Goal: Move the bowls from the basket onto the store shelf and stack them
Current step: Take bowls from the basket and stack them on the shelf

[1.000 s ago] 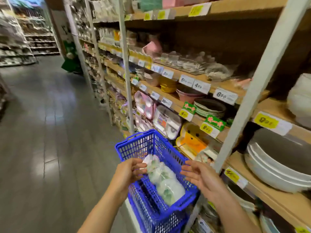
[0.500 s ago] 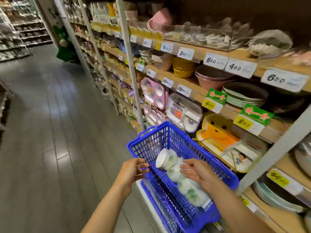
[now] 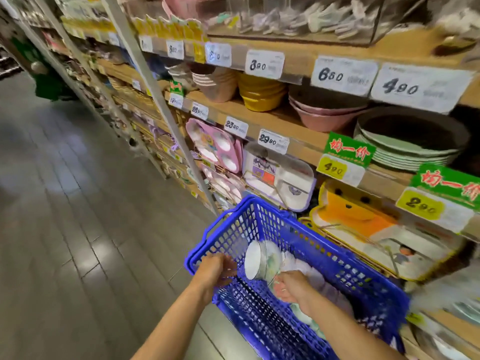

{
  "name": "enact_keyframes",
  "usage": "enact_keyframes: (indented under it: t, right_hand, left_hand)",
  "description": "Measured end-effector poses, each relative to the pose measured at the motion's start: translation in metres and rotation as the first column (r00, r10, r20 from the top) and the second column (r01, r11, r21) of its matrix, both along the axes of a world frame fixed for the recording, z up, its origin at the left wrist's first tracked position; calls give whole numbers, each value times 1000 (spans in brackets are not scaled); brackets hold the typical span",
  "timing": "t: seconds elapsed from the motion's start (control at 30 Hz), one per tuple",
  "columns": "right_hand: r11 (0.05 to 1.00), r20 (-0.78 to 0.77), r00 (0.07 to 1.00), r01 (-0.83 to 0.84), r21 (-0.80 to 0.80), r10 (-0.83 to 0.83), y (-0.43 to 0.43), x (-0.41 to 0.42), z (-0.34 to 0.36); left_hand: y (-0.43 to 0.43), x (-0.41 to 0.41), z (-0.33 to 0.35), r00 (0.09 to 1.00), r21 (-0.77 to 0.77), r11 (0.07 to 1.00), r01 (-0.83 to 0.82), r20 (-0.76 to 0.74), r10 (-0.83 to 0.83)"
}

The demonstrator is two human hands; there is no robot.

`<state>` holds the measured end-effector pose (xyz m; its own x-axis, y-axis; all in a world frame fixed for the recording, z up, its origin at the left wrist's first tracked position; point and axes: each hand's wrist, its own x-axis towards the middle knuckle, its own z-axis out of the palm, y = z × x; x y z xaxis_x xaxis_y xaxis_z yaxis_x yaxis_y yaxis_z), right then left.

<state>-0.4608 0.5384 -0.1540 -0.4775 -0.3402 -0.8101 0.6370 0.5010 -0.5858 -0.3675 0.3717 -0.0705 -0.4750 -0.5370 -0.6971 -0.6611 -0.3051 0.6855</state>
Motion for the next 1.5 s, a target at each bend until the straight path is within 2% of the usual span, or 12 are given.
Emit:
enact_keyframes:
  t: [0.13,0.27,0.33,0.43,0.67,0.83,1.0,1.07,1.2,1.27,1.43,1.5]
  right_hand:
    - [993,-21,999,28,118,-26,-20,-4,-20]
    - [979,-21,998,61,192,-58,-46,0,-50]
    - [971,2,996,91,223,-94,-63,3,-60]
    - [958,-6,993,117,261,-119,-94,6,-83]
    - [877,13,935,327,353,-354,-148,8,-138]
    - [766,-60,924,347,541,-376,-156,10,-150]
    - [752,-65,995,100,652,-75,-147,2,-131]
    - [768,-53,999,37,639,-4,-141,0,-118]
    - [812,-67,990,139,568,-123,-126,-3,-82]
    - [851,-68,992,123,510,-103,-116,-8,-58]
    - [951,-18,1000,30,307,-26,-86,-21,9]
    - [979,39,999,-5,202,-3,-71,-29,37]
  left_hand:
    - [-20,-38,-42,989,31,996,83,117,-86]
    - [-40,-76,-87,901,-89,914,396,230,-368]
    - [-50,-93,-106,766,-173,761,625,324,-556]
    - [-59,-117,-126,571,-171,550,818,362,-737]
    - [-79,-152,-164,220,-180,156,971,426,-878]
    - [-95,-153,-170,210,-182,152,971,359,-909]
    - [-100,-150,-161,220,-229,154,961,303,-927]
    - [-103,-149,-152,231,-267,160,951,262,-937]
    - [-104,-150,-135,251,-333,180,926,185,-950]
    - [-106,-155,-126,224,-333,162,929,158,-962]
    - [-112,-174,-94,119,-180,119,977,-8,-993]
    - [-113,-178,-73,130,-58,139,989,-136,-982]
